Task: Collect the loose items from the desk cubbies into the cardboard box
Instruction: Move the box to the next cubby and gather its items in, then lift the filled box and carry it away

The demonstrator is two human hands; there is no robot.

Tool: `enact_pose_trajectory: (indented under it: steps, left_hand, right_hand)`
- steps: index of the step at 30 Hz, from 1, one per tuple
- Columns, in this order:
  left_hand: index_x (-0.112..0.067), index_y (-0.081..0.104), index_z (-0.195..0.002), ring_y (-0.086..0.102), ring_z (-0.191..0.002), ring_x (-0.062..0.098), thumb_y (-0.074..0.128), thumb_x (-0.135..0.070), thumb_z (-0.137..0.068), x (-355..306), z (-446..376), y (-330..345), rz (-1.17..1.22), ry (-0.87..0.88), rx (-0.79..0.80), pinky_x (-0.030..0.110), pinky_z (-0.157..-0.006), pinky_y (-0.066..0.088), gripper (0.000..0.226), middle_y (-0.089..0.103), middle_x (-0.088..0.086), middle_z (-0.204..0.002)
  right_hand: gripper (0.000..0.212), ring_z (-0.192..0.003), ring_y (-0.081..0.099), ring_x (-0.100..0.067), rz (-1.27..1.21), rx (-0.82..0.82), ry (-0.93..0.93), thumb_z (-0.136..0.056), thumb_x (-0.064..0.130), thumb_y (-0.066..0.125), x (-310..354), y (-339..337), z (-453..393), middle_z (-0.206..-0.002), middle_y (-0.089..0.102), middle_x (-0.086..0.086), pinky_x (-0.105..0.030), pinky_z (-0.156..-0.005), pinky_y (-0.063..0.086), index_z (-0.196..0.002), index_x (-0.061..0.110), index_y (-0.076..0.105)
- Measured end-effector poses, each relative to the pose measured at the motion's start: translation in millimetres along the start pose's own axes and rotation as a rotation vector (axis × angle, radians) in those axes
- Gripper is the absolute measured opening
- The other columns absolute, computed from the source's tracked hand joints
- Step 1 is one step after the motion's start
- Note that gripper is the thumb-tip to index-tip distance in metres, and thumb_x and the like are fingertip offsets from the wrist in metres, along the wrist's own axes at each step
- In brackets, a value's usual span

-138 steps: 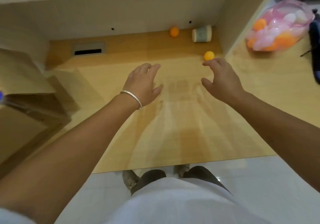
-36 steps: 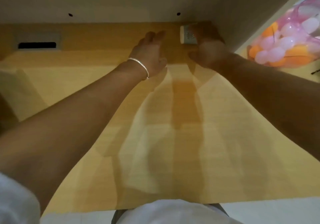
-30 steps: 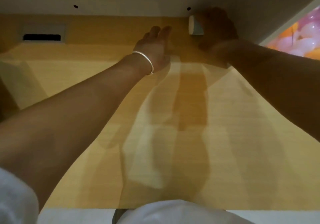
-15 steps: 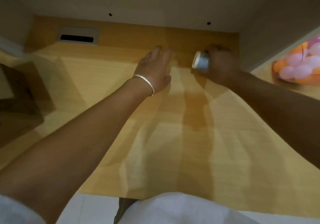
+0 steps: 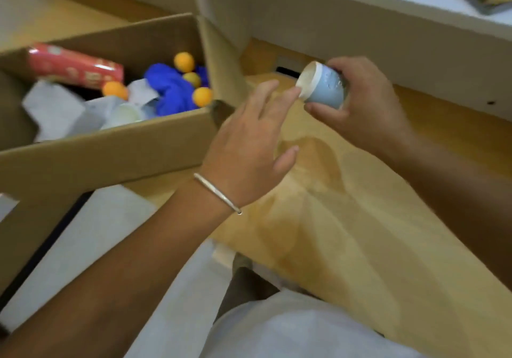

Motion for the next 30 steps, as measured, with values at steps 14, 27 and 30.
enact_pose_trajectory:
  steps: [14, 27, 30]
  left_hand:
    - [-0.01, 0.037, -0.139, 0.036, -0.128, 0.032, 0.06, -0.037, -0.079, 311.3, 138.7, -191.6, -0.199, -0.589, -0.396, 0.038, -0.106, 0.028, 0.07, 0.041, 0.018, -0.137]
    - [-0.009, 0.048, -0.096, 0.052, -0.077, 0.036, 0.052, -0.008, -0.078, 420.9, 155.4, -169.2, -0.111, -1.009, 0.006, 0.045, -0.069, 0.048, 0.018, 0.054, 0.019, -0.09]
    - [-0.011, 0.046, -0.096, 0.053, -0.078, 0.037, 0.052, -0.008, -0.079, 409.2, 160.6, -165.3, -0.102, -0.977, 0.01, 0.049, -0.071, 0.05, 0.018, 0.054, 0.019, -0.09]
  right_hand:
    - [0.091, -0.131, 0.038, -0.021, 0.005, 0.081, -0.055, -0.072, 0.06, 0.069, 167.1, 115.5, -90.2, -0.146, 0.037, -0.002, -0.032, -0.096, 0.035, -0.146, 0.029, 0.027]
    - [0.043, -0.08, 0.061, -0.018, -0.392, 0.336, 0.619, -0.09, 0.006, 0.051, 118.1, 148.5, -56.4, -0.095, 0.058, 0.004, -0.025, -0.038, 0.05, -0.128, 0.026, 0.048]
    - [0.055, -0.083, 0.061, -0.02, -0.365, 0.32, 0.604, -0.09, 0.005, 0.051, 110.4, 141.0, -38.1, -0.105, 0.056, 0.001, -0.026, -0.04, 0.051, -0.137, 0.03, 0.041]
Point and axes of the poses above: each hand's wrist, its own z-axis away from the middle knuckle, its own y-axis out of the palm, x = y × z, the point moved 5 cm from there along -z, towards the middle knuckle
